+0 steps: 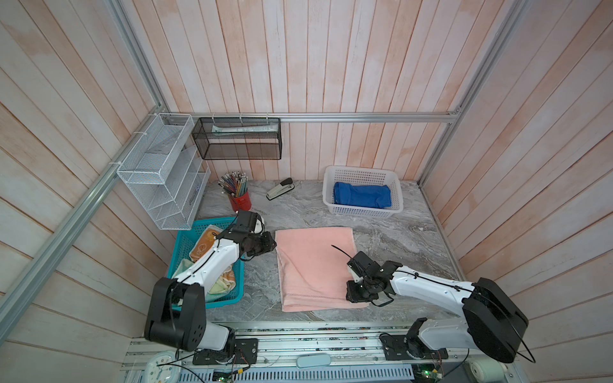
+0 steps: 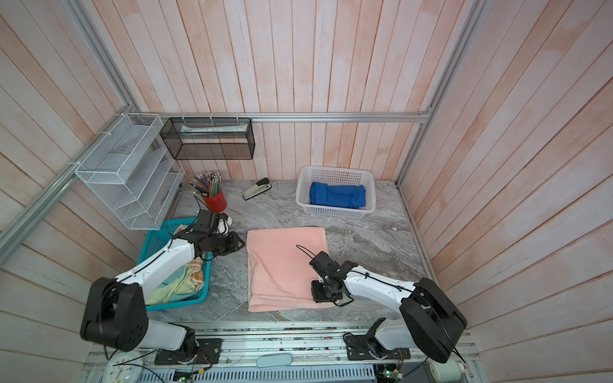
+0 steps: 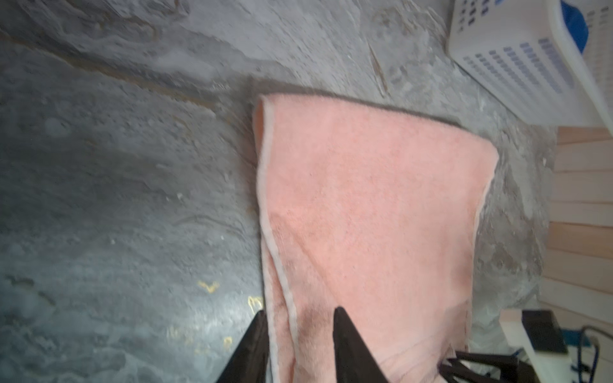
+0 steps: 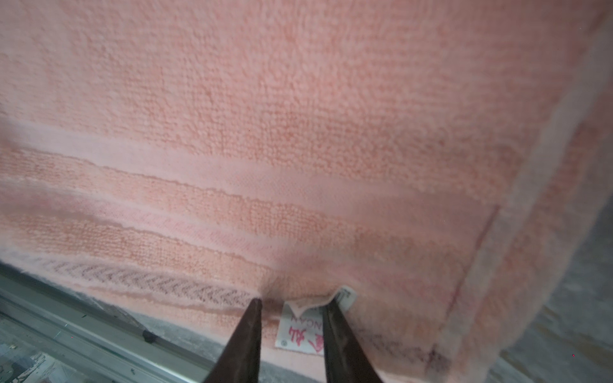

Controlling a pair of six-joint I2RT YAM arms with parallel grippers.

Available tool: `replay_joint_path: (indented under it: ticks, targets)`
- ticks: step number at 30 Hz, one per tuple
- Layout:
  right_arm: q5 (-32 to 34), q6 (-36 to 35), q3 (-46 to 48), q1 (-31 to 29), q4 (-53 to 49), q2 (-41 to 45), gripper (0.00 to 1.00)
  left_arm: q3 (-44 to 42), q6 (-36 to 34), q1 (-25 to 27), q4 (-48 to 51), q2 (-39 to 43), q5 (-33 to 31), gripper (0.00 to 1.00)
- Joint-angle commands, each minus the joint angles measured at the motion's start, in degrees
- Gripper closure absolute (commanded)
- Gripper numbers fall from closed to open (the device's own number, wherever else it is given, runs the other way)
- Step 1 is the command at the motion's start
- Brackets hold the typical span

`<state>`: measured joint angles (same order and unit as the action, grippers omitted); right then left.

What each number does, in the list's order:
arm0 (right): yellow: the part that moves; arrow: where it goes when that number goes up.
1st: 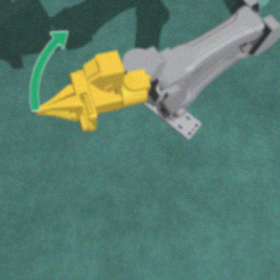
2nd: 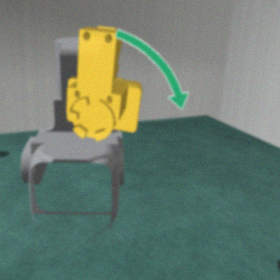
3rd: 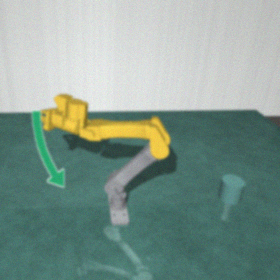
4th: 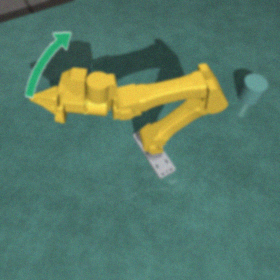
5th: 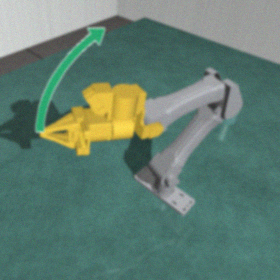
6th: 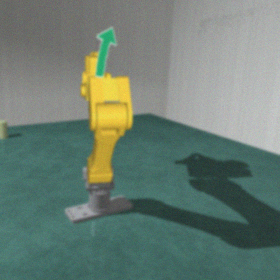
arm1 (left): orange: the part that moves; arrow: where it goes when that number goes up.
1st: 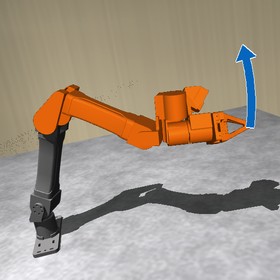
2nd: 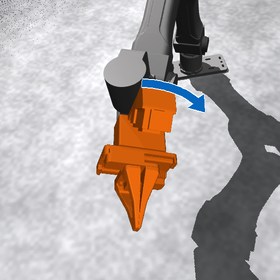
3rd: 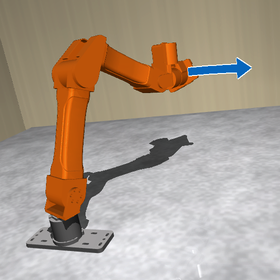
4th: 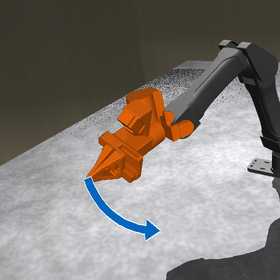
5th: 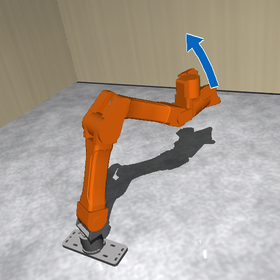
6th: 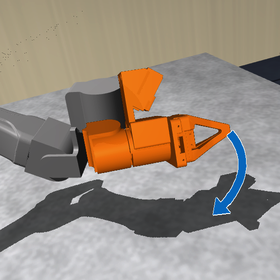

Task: Fold and stack the towels

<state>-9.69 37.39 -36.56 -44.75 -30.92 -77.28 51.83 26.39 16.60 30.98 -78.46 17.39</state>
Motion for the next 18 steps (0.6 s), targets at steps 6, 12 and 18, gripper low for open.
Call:
replay_joint_path:
  ticks: [6, 12, 18]
  targets:
    - [2.05, -2.18, 1.14, -0.07, -1.47, -2.52, 0.67, -11.80, 14.04, 15.08, 6.98, 13.16, -7.12, 0.61]
    - [2.04, -2.71, 1.30, -0.05, -1.45, -2.60, 0.68, -17.86, 22.67, 25.32, 1.07, 12.43, -5.36, 0.55]
    - [2.23, -2.52, 1.93, -0.07, -1.25, -1.31, 0.70, -19.49, 24.10, 27.07, -1.62, 9.52, -7.27, 0.56]
